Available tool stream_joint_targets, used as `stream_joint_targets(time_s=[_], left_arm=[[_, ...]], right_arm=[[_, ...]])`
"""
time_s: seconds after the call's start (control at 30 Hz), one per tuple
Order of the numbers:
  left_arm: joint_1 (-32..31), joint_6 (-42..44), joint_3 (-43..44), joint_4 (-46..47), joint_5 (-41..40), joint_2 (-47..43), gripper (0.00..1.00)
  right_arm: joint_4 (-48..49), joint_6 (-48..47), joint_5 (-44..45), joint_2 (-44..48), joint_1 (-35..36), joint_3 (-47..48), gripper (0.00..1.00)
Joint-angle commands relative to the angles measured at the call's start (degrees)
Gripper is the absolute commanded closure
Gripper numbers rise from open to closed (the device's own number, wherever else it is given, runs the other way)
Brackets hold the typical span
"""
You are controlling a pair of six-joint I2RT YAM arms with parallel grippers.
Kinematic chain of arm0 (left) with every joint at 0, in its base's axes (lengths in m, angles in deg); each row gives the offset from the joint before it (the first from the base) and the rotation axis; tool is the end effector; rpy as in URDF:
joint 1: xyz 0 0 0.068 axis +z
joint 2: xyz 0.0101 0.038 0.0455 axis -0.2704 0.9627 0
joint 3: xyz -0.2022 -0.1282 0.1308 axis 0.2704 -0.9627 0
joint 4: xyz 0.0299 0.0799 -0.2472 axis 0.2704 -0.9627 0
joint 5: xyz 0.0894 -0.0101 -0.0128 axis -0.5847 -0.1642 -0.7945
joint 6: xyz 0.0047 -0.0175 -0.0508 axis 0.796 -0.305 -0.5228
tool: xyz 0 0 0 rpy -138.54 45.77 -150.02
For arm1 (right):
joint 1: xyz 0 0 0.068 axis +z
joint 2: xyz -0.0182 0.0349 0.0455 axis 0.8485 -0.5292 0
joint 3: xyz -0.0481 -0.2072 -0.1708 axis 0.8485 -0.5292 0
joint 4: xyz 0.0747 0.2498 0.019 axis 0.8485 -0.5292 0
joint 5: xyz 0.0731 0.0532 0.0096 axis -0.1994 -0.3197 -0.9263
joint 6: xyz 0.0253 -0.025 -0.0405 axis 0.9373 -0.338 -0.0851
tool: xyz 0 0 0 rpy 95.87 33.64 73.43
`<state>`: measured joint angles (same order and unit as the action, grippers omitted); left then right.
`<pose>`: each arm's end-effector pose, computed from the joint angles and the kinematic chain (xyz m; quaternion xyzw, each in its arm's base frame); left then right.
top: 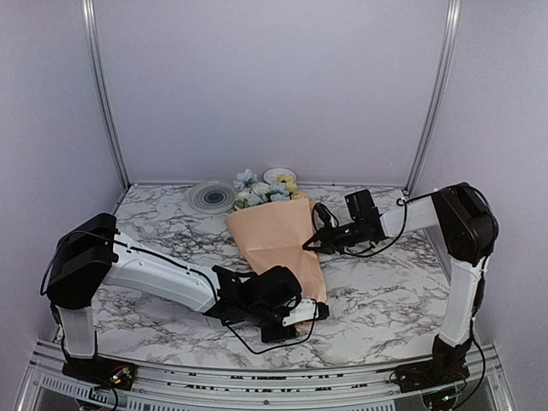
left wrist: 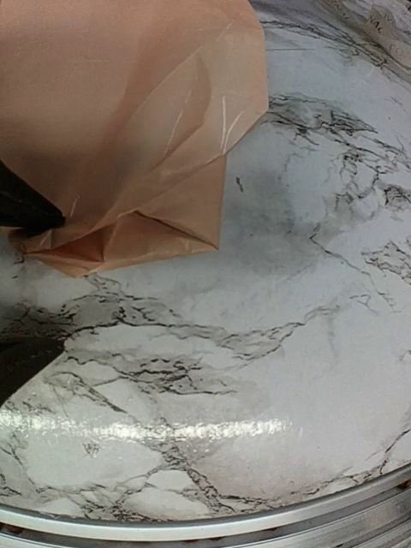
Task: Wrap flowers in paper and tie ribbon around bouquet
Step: Press the fold line on the folded bouquet.
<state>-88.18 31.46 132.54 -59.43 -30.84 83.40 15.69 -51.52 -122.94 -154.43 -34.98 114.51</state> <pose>0.1257 -0.3979 0.1517 0.6727 0.6460 -0.1581 0.3244 0.3590 0.1807 0.1361 -0.1209 0.8584 0.4724 0.1593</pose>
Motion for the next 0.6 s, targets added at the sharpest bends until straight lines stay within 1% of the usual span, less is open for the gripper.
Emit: stream_joint_targets(time_s=[0.0, 0.2, 0.33, 0.57], left_arm=[[-0.28, 1.57, 1.05, -3.85, 6.94, 2.43, 0.60], [-0.11, 0.69, -0.71, -6.66, 11.85, 3.61, 0.70], [-0.24, 0.43, -2.84, -7.48, 15.38, 1.85, 0.70], [-0.46, 0.57, -5.95, -10.45, 16.05, -2.60, 0.69]], right_arm=[[2.09, 0.48, 0.47, 0.46, 0.49, -0.25, 1.00], [1.54, 0.36, 0.83, 0.39, 0.41, 0.11, 1.00], [0.77, 0.10, 1.17, 0.13, 0.41, 0.76, 1.00], [0.49, 0.18, 1.33, 0.11, 0.52, 0.93, 1.00]])
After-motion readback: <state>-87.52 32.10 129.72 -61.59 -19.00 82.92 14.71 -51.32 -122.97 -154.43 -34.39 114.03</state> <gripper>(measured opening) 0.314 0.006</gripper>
